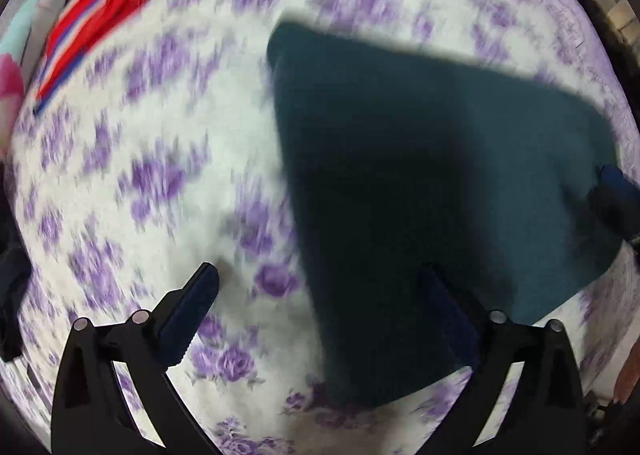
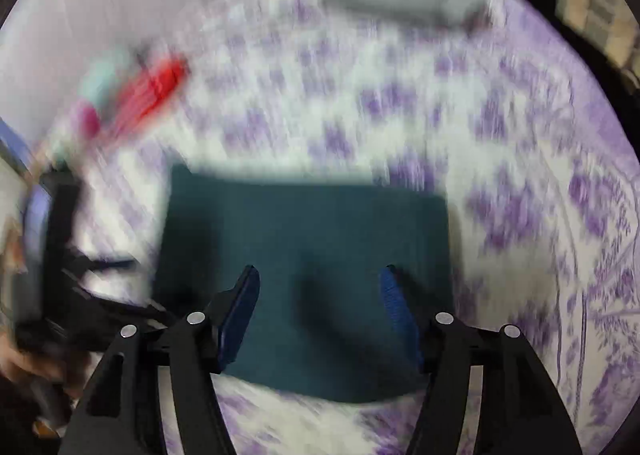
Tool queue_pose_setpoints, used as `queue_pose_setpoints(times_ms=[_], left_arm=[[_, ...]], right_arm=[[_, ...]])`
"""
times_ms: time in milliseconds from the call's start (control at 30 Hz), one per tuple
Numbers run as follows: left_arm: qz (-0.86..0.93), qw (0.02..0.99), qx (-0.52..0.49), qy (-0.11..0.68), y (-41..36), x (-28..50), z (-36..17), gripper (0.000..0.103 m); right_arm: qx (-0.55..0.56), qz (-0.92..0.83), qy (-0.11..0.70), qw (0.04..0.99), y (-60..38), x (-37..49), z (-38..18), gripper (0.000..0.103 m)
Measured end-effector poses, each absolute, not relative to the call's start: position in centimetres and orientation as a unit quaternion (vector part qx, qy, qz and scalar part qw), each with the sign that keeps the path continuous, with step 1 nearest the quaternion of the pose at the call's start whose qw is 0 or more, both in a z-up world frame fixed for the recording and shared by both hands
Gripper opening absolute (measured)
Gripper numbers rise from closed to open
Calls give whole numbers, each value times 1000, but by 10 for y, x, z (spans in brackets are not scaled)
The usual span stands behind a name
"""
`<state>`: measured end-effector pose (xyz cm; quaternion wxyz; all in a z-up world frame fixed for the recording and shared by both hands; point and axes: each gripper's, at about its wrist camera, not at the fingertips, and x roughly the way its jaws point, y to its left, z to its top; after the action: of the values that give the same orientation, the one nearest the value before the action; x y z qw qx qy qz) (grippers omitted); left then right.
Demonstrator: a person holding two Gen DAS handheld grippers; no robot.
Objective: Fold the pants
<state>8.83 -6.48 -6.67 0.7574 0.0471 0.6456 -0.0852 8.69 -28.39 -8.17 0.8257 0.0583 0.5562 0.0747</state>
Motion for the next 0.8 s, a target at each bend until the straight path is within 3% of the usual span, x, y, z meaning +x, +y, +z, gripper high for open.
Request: queue_pose_setpoints(times_ms=[67, 133, 200, 300, 400, 433, 467, 533, 567, 633, 667, 767, 800], left_arm=[[-91, 754, -1, 651, -52, 83, -67, 99], [-92, 744, -13, 662, -42, 81, -63, 99], [-98, 753, -16, 651, -35, 80, -52, 98], [-119, 766, -23, 631, -34, 94, -40, 98], [-133, 759, -29, 636, -46, 121, -45, 97], [-135, 753, -28, 644, -55, 125, -51, 95], [-131, 744, -23, 655, -59, 127, -59, 86], [-123, 742, -7, 659, -68, 116, -65, 86], [-123, 744, -1, 657, -70, 115, -64, 81], [-143, 748, 21, 647, -81, 112, -56, 59], [-159, 748, 28, 644, -87, 110, -53, 40], [-152, 755, 70, 634, -100, 103, -45, 27], [-153, 757, 77, 630, -104, 101, -43, 23]], right_arm=[[70, 80, 578, 809, -298, 81, -99, 58], [115, 95, 566, 810, -315, 69, -86, 60], [147, 101, 542, 821, -329, 61, -67, 75], [161, 67, 496, 851, -352, 52, -49, 84], [215, 43, 522, 824, -371, 64, -74, 84], [233, 48, 530, 814, -372, 66, -86, 84], [237, 41, 541, 806, -369, 67, -96, 84], [239, 35, 554, 797, -358, 64, -113, 85], [237, 43, 549, 800, -350, 60, -114, 83], [214, 64, 544, 809, -333, 60, -113, 73], [201, 56, 546, 811, -326, 60, -115, 64], [195, 55, 546, 813, -321, 60, -112, 38], [205, 57, 548, 809, -324, 61, -111, 33]])
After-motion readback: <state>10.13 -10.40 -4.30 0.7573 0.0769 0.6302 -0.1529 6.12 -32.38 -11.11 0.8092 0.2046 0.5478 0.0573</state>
